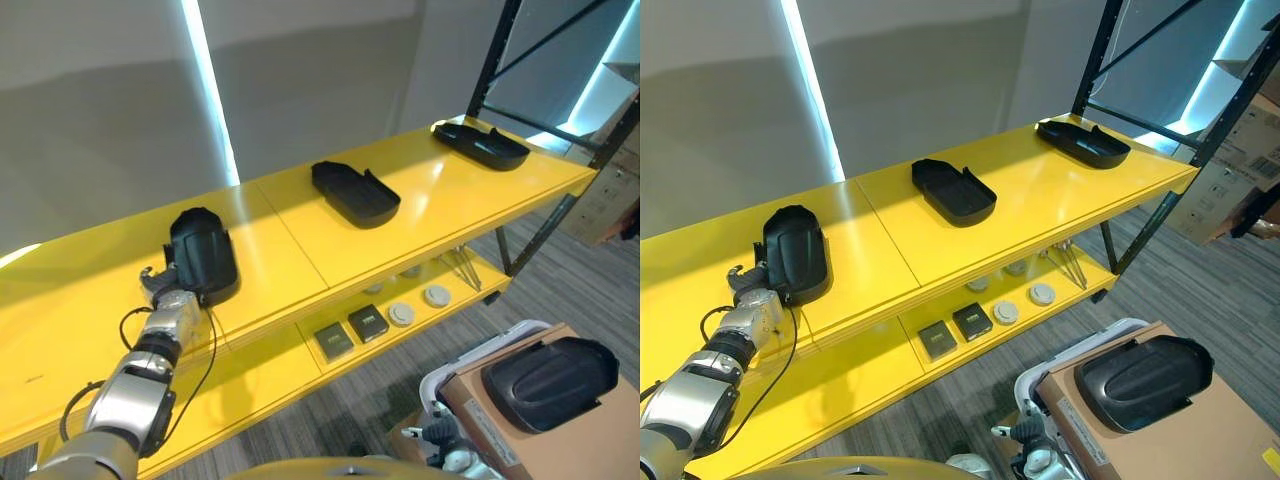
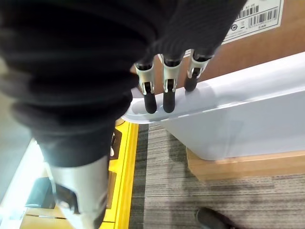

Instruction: Move parts from the plastic box to the shelf.

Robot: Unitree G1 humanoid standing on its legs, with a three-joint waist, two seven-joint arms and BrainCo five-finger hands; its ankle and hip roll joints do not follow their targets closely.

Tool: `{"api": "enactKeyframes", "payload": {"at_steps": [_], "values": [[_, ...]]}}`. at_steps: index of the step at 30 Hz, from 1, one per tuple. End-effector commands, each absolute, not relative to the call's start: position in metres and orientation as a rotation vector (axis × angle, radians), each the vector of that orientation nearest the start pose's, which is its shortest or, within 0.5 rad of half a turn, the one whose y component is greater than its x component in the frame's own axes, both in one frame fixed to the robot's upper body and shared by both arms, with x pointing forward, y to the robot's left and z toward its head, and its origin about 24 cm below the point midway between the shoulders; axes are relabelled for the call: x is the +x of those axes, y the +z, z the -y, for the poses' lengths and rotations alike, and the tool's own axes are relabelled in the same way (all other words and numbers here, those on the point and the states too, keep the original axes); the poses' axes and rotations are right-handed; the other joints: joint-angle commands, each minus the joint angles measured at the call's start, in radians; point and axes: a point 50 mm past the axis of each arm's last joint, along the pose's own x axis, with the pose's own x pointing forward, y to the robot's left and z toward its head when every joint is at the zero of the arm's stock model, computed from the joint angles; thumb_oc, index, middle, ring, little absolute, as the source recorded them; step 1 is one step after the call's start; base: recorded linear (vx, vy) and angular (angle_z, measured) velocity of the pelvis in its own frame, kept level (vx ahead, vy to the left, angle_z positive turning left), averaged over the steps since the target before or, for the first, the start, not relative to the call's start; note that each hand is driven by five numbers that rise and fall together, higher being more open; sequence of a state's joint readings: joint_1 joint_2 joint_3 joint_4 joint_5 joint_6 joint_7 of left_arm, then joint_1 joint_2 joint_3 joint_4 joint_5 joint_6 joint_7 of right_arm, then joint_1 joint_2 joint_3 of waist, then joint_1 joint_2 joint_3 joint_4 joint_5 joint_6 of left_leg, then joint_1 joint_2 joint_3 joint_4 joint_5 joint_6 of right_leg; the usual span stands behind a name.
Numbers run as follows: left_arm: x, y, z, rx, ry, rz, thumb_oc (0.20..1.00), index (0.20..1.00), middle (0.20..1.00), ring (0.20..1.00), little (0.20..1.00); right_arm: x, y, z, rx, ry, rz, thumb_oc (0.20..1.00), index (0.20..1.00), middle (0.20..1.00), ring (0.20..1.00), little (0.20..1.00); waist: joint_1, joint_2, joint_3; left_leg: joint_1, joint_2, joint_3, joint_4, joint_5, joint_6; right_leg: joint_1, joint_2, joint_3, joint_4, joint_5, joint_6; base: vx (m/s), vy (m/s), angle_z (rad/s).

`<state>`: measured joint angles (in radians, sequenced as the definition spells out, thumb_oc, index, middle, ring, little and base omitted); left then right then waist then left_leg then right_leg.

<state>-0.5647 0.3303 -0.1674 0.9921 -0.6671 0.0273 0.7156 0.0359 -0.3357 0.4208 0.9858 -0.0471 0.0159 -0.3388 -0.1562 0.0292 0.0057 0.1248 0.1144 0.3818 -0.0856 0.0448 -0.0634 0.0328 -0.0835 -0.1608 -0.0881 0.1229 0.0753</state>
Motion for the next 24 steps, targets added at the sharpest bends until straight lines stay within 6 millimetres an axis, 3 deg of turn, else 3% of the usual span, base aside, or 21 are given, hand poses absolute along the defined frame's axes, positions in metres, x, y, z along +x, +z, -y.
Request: {"api": "enactKeyframes", "payload": {"at_steps": [1,5,6,14,16,17,18,24], "values": [[0.328,0.001,-0.232,-0.199,0.825,-0.474,1.0,1.0,1.0,1.0,1.0,0.105,-0.154,0.22,-0.715,0.024,-1.059,1.0,1.0,1.0,1.0,1.0,-0.002,-0.002,0.052,0.0,0.032,-0.027,0.007,-0.051,0.0,0.015,-0.028,0.029,0.045,-0.125,0.072,0.0,0.0,0.0],[0.336,0.016,-0.226,-0.239,0.806,-0.376,1.0,1.0,1.0,1.0,1.0,0.104,-0.155,0.221,-0.711,0.017,-1.066,1.0,1.0,1.0,1.0,1.0,0.01,-0.003,0.054,0.002,0.032,-0.036,0.003,-0.049,-0.002,0.023,-0.03,0.02,0.039,-0.123,0.073,-0.01,-0.008,0.05],[0.342,0.031,-0.225,-0.25,0.794,-0.296,1.0,1.0,1.0,1.0,1.0,0.105,-0.155,0.22,-0.712,0.02,-1.066,1.0,1.0,1.0,1.0,1.0,0.016,-0.004,0.054,0.005,0.03,-0.04,0.0,-0.049,-0.002,0.029,-0.031,0.016,0.036,-0.122,0.074,-0.01,-0.009,0.1],[0.354,0.095,-0.232,-0.276,0.767,0.036,1.0,1.0,1.0,1.0,1.0,0.103,-0.155,0.221,-0.703,0.009,-1.075,1.0,1.0,1.0,1.0,1.0,0.051,-0.003,0.053,0.009,0.029,-0.054,-0.002,-0.049,-0.003,0.047,-0.034,-0.006,0.021,-0.115,0.074,-0.01,-0.001,0.04],[0.352,0.127,-0.234,-0.265,0.719,0.193,1.0,1.0,1.0,1.0,1.0,0.101,-0.155,0.222,-0.693,-0.002,-1.085,1.0,1.0,1.0,1.0,1.0,0.07,-0.005,0.053,0.008,0.03,-0.062,-0.001,-0.048,-0.003,0.053,-0.034,-0.014,0.018,-0.114,0.071,-0.01,0.013,0.08],[0.352,0.129,-0.234,-0.264,0.714,0.203,1.0,1.0,1.0,1.0,1.0,0.101,-0.155,0.223,-0.692,-0.003,-1.085,1.0,1.0,1.0,1.0,1.0,0.071,-0.005,0.053,0.008,0.03,-0.063,-0.001,-0.048,-0.003,0.053,-0.035,-0.015,0.018,-0.114,0.071,-0.01,0.02,0.12],[0.348,0.144,-0.232,-0.253,0.675,0.27,1.0,1.0,1.0,1.0,1.0,0.101,-0.155,0.223,-0.688,-0.009,-1.089,1.0,1.0,1.0,1.0,1.0,0.079,-0.006,0.055,0.007,0.031,-0.067,0.0,-0.048,-0.003,0.055,-0.035,-0.018,0.018,-0.114,0.069,-0.01,0.016,0.08],[0.328,0.167,-0.211,-0.167,0.441,0.404,1.0,1.0,1.0,1.0,1.0,0.099,-0.155,0.224,-0.668,-0.03,-1.102,1.0,1.0,1.0,1.0,1.0,0.114,-0.012,0.057,-0.001,0.031,-0.08,0.0,-0.047,-0.002,0.058,-0.035,-0.03,0.012,-0.112,0.063,-0.01,0.009,0.06]]}}
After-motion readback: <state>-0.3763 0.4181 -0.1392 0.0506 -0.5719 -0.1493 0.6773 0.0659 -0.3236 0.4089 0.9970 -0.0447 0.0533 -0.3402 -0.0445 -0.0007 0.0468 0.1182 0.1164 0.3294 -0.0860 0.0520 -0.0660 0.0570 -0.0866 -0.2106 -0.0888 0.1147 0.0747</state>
